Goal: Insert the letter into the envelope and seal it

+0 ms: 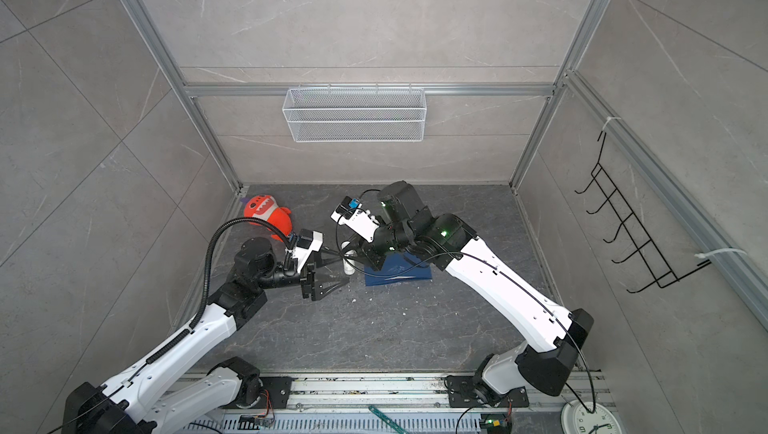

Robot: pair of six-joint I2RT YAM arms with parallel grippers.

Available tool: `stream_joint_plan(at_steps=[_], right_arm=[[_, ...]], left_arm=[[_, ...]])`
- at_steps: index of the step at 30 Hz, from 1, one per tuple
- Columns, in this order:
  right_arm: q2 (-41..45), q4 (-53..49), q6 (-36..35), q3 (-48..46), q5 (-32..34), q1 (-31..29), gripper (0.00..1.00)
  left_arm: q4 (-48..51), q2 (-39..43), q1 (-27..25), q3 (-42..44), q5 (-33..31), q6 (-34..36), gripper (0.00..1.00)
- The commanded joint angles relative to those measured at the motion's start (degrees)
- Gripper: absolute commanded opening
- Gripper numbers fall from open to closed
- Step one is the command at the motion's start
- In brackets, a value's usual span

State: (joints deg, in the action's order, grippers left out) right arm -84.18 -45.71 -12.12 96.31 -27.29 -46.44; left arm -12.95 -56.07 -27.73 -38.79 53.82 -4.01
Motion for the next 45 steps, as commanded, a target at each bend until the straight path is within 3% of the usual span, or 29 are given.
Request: stream_joint_plan(at_steps=[1, 11, 26, 38, 42, 45], right_arm=[[-1.6, -7.5, -5.4, 2.3, -4.1, 0.2, 0.02], [-3.6, -8.1, -4.7, 2.8, -6.0, 0.1, 0.03], [-6.7, -6.3, -3.0, 4.9, -6.7, 0.1, 0.04], [-6.9, -4.8, -2.1, 4.7, -5.0, 0.1, 0.05], [-6.2, -3.2, -1.5, 4.0, -3.3, 0.1, 0.14], [-3.1, 0.9, -0.6, 1.6, 1.2, 0.1, 0.37]], left_arm=[[-4.4, 0.2, 0.4, -1.6, 7.1, -1.2, 0.78], [-6.4, -2.6, 0.4, -2.7, 10.2, -3.0, 0.73], [-6.5, -4.5, 0.1, -3.2, 9.8, -3.1, 0.58], [-6.0, -6.0, -0.3, -4.0, 9.1, -4.2, 0.23], [-6.4, -5.9, -0.6, -3.6, 7.1, -5.3, 0.00], [-6.8, -5.0, -0.7, -2.9, 3.3, -6.7, 0.00]])
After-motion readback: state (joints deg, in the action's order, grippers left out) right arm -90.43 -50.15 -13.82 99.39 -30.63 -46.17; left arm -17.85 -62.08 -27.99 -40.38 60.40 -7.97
